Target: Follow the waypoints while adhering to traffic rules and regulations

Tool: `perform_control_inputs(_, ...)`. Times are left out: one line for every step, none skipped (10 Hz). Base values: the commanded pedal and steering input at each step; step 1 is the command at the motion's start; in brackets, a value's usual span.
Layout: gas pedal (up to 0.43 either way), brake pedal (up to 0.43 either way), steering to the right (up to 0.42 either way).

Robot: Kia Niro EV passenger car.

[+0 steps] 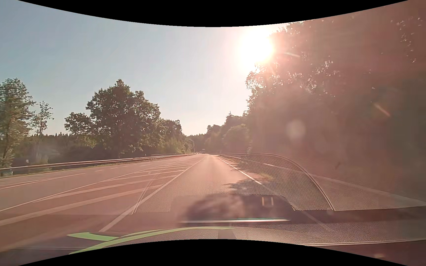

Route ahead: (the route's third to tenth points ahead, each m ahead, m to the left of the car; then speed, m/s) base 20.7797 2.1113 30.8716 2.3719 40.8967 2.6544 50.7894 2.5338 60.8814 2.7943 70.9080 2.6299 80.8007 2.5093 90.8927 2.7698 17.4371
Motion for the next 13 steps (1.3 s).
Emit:
perform_control_inputs(0.118, 0.0, 0.0)
perform_control_inputs(0.118, 0.0, 0.001)
perform_control_inputs(0.118, 0.0, 0.001)
perform_control_inputs(0.118, 0.0, 0.001)
perform_control_inputs(0.118, 0.0, 0.001)
perform_control_inputs(0.13, 0.0, 0.001)
perform_control_inputs(0.13, 0.0, 0.001)
perform_control_inputs(0.13, 0.0, 0.001)
perform_control_inputs(0.13, 0.0, 0.001)
perform_control_inputs(0.13, 0.0, 0.001)
perform_control_inputs(0.13, 0.0, 0.001)
perform_control_inputs(0.13, 0.0, 0.001)
perform_control_inputs(0.13, 0.0, 0.001)
